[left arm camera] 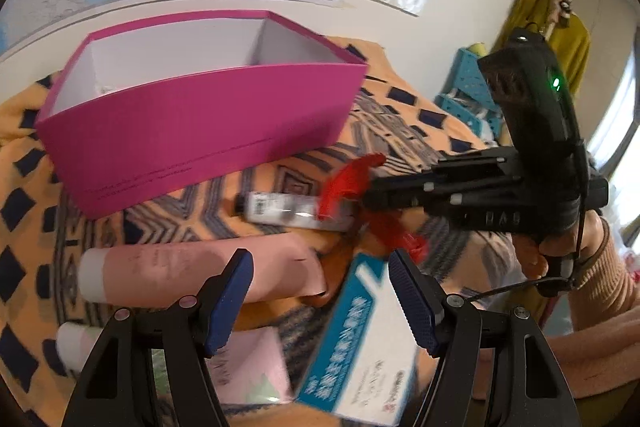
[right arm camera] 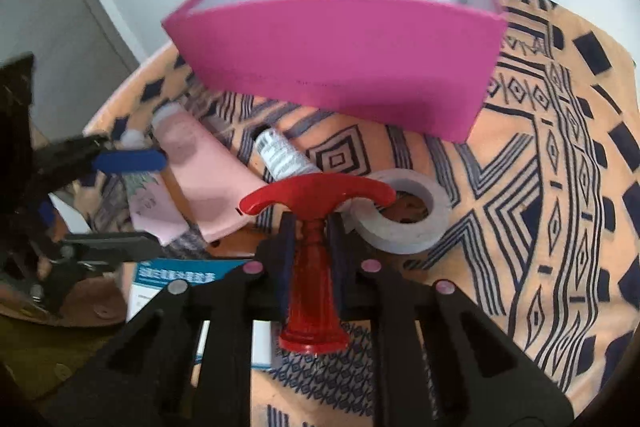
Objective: Organize rigid objects
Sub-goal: 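Grasp the red corkscrew with the right gripper and lift it, then carry the red corkscrew over the pink box and release it inside, then move the left gripper toward the white-and-teal capsule medicine box, then grasp the white-and-teal medicine box with the left gripper and lift, then lower the medicine box into the pink box and open the left gripper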
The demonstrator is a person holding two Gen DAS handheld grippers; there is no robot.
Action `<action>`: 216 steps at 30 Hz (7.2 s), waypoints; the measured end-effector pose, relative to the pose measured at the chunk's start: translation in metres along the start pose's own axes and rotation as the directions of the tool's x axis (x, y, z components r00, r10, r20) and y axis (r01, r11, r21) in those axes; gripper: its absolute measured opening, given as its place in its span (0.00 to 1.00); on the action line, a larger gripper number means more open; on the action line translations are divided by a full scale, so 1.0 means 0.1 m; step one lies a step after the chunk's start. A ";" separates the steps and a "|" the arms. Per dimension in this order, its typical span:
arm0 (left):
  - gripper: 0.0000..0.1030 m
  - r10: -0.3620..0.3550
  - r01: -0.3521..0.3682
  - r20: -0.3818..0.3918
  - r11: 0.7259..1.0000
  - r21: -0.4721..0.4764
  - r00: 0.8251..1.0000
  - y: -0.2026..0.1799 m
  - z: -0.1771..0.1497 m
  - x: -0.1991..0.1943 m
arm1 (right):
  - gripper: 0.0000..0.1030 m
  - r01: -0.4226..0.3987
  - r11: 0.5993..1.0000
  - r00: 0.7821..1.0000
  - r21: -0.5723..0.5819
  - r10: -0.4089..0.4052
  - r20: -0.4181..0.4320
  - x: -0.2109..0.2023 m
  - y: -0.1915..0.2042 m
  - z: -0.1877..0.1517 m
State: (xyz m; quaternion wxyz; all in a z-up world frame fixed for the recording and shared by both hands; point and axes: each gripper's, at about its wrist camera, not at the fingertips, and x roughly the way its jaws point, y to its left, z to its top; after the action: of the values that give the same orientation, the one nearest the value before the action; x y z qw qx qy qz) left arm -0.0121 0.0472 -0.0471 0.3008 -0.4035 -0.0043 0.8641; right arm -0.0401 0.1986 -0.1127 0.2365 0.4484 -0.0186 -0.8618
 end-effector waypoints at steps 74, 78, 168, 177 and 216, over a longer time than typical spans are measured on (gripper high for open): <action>0.19 0.170 -0.173 0.076 0.984 0.034 0.983 0.36 1.35 0.23 | 0.23 -0.315 0.846 0.906 0.429 0.133 0.402 -0.14 -0.73 1.27; 0.19 0.179 -0.180 0.065 0.984 0.017 0.982 0.41 1.31 0.24 | 0.33 -0.268 0.832 0.934 0.485 0.101 0.343 -0.05 -0.78 1.19; 0.45 -0.042 0.030 -0.103 0.993 -0.111 0.994 -0.12 -0.41 -0.40 | 0.40 -0.250 0.965 0.967 0.084 0.246 0.060 -0.35 0.00 -0.32; 0.45 -0.008 0.008 -0.009 0.998 -0.061 1.000 -0.11 -0.04 -0.54 | 0.40 -0.231 0.970 0.966 0.072 0.220 0.137 -0.51 -0.02 -0.09; 0.45 0.089 -0.084 0.131 0.996 -0.043 0.987 0.30 1.28 -0.44 | 0.40 -0.184 0.981 0.931 0.060 0.154 0.331 -0.74 -0.33 1.03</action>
State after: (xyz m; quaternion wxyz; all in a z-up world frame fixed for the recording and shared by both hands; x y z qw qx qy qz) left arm -0.0960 0.0297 0.0623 0.2546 -0.3505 -0.0231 0.9010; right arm -0.0975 0.2407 -0.0028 0.2832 0.3074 -0.1345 -0.8985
